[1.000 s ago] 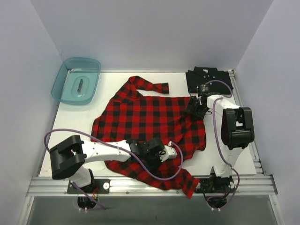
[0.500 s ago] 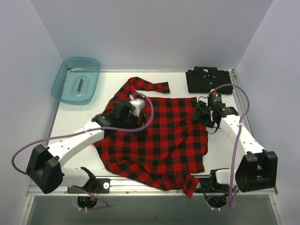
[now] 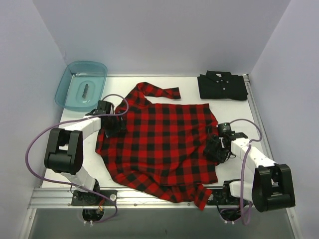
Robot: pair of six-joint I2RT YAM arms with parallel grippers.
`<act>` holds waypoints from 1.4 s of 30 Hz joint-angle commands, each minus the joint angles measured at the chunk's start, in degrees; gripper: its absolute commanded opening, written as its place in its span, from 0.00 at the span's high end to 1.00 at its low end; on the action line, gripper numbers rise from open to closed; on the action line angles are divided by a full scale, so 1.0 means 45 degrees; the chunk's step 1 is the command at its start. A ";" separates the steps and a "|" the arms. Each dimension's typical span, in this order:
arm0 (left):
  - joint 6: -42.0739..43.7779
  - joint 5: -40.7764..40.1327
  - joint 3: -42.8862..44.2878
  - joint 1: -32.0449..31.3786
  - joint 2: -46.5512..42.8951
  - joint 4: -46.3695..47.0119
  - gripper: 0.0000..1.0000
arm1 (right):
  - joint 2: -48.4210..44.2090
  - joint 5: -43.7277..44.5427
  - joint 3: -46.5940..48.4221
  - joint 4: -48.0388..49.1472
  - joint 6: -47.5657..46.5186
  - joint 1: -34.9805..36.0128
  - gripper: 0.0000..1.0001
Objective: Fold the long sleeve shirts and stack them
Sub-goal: Flatten the shirt out
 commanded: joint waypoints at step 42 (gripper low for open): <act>0.0419 -0.4744 -0.2073 -1.0657 -0.5749 0.3145 0.21 | 0.6891 0.2301 1.1085 -0.0943 -0.4527 0.2946 0.50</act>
